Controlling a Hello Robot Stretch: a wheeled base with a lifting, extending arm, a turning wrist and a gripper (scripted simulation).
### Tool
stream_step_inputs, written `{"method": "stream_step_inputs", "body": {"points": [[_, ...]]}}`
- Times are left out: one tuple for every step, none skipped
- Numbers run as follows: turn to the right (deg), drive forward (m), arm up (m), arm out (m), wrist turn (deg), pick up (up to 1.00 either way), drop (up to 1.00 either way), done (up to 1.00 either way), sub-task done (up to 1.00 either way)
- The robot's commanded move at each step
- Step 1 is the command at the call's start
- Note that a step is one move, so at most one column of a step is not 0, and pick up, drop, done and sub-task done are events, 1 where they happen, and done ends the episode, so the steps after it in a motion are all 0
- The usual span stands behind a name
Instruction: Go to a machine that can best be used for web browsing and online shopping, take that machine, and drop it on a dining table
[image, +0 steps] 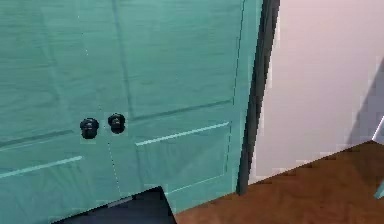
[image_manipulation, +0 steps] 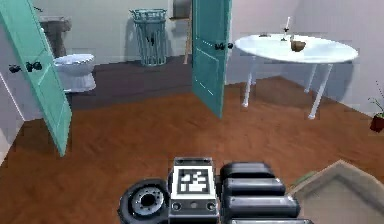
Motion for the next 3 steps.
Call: {"method": "stream_step_inputs", "body": {"points": [[-15.0, 0.00, 0.00, 0.00, 0.0, 0.00, 0.00, 0.00, 0.00], [0.0, 0.20, 0.00, 0.00, 0.0, 0.00, 0.00, 0.00, 0.00], [45.0, 0.00, 0.00, 0.00, 0.0, 0.00, 0.00, 0.00, 0.00]]}}
